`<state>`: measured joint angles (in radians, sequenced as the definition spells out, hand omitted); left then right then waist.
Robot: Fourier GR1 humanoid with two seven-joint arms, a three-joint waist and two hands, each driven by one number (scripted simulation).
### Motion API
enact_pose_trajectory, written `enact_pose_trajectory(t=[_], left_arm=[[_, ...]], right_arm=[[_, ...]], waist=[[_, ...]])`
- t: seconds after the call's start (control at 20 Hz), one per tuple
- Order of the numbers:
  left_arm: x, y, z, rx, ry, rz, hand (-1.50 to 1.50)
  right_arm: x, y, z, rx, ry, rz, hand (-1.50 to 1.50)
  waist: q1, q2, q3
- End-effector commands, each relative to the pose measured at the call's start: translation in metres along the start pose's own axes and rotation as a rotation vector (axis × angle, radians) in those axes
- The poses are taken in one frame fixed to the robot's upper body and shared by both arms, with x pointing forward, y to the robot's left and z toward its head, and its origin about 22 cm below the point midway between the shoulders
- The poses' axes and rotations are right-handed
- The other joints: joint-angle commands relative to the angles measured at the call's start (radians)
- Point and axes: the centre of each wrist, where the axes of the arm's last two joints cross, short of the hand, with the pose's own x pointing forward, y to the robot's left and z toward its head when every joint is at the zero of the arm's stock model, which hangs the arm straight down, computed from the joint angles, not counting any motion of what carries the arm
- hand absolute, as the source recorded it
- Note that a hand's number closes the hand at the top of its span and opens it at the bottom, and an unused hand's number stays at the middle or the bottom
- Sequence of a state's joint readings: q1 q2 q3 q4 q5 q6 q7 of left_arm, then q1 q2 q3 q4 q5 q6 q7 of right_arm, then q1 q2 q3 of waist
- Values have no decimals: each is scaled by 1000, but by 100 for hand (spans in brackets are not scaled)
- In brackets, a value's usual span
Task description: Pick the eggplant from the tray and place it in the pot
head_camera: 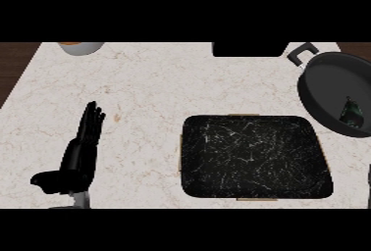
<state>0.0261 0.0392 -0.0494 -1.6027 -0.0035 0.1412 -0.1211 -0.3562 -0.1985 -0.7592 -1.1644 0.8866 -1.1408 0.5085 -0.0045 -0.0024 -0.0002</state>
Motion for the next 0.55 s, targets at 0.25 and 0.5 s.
enact_pose_trajectory(t=[0.25,0.5], left_arm=[[-1,5,-11,-3,-2,-11,0],[2,0,-1,-3,0,7,0]], right_arm=[[-18,-45,-9,-151,10,-76,-150],[-36,-67,0,-215,15,-56,-150]], waist=[[1,2,0],[4,2,0]])
